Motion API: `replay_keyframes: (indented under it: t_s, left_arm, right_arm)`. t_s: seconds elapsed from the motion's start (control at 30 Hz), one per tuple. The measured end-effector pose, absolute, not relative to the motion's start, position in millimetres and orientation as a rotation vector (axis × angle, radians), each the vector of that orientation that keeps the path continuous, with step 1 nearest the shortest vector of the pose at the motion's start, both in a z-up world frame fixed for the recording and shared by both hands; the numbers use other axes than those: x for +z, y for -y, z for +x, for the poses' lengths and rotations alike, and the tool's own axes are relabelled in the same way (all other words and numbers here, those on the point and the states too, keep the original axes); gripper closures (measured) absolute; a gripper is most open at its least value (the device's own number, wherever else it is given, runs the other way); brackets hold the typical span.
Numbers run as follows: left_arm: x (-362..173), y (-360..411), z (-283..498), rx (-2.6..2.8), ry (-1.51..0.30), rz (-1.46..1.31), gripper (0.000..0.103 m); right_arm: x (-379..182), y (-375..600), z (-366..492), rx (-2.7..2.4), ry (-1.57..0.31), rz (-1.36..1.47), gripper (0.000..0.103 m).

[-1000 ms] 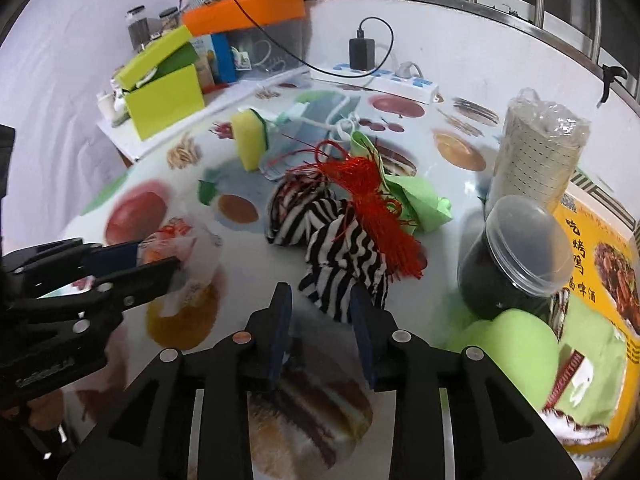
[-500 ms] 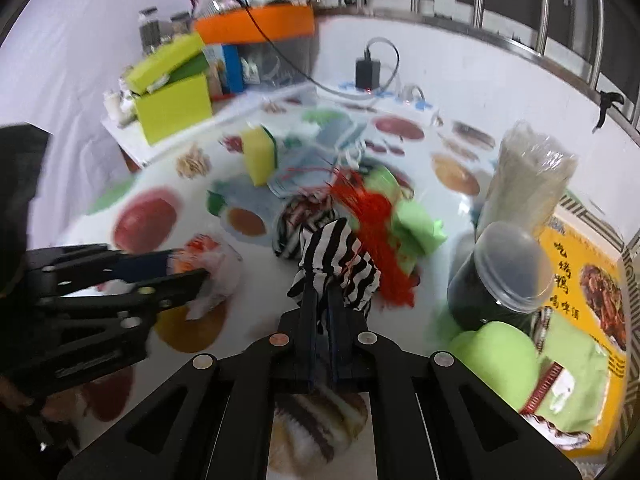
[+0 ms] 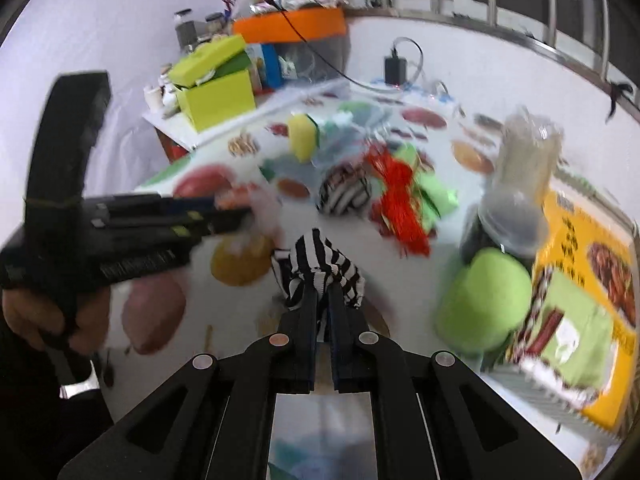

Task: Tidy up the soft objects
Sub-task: 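Carry the sock to the yellow box with the right gripper while the left carries the mask packet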

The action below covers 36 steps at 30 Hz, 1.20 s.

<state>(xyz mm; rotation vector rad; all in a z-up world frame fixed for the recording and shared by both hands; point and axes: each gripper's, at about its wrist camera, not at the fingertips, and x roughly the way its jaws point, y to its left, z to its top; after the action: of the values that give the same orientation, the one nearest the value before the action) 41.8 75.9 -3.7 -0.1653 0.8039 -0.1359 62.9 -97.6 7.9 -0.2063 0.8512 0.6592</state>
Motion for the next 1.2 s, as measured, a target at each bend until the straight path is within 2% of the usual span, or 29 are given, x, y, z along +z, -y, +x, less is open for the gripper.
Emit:
replay_keyframes:
  t_s: [0.13, 0.2, 0.27, 0.33, 0.37, 0.67, 0.73, 1.2]
  left_arm:
    - [-6.8, -72.5, 43.0, -0.148, -0.818, -0.162, 0.073]
    - [-7.3, -70.4, 42.9, -0.154, -0.821, -0.158, 0.073]
    - [-8.2, -69.9, 43.5, -0.156, -0.823, -0.156, 0.073]
    - [-9.2, -70.0, 44.0, -0.156, -0.827, -0.155, 0.073]
    - [-9.7, -69.9, 44.3, -0.157, -0.829, -0.154, 0.073]
    - [-14.7, -66.5, 42.0, -0.181, -0.848, -0.147, 0.073]
    - [-14.1, -64.7, 40.2, -0.187, -0.848, -0.143, 0.073]
    - [15.1, -49.7, 33.3, -0.203, -0.78, -0.11, 0.073]
  right_arm:
    - [1.8, 103.3, 64.4, 0.638, -0.867, -0.189, 0.092]
    - [0.2, 103.1, 66.4, 0.637, -0.866, -0.187, 0.082]
    - [-1.9, 99.8, 67.5, 0.646, -0.869, -0.194, 0.078]
    - [-4.6, 96.1, 67.9, 0.661, -0.874, -0.199, 0.067]
    - [-7.1, 92.8, 68.3, 0.67, -0.879, -0.206, 0.066]
    - [-25.0, 76.9, 73.9, 0.659, -0.932, -0.243, 0.067]
    - [-23.0, 78.2, 72.9, 0.646, -0.918, -0.248, 0.087]
    - [19.7, 98.6, 59.5, 0.62, -0.774, -0.183, 0.088]
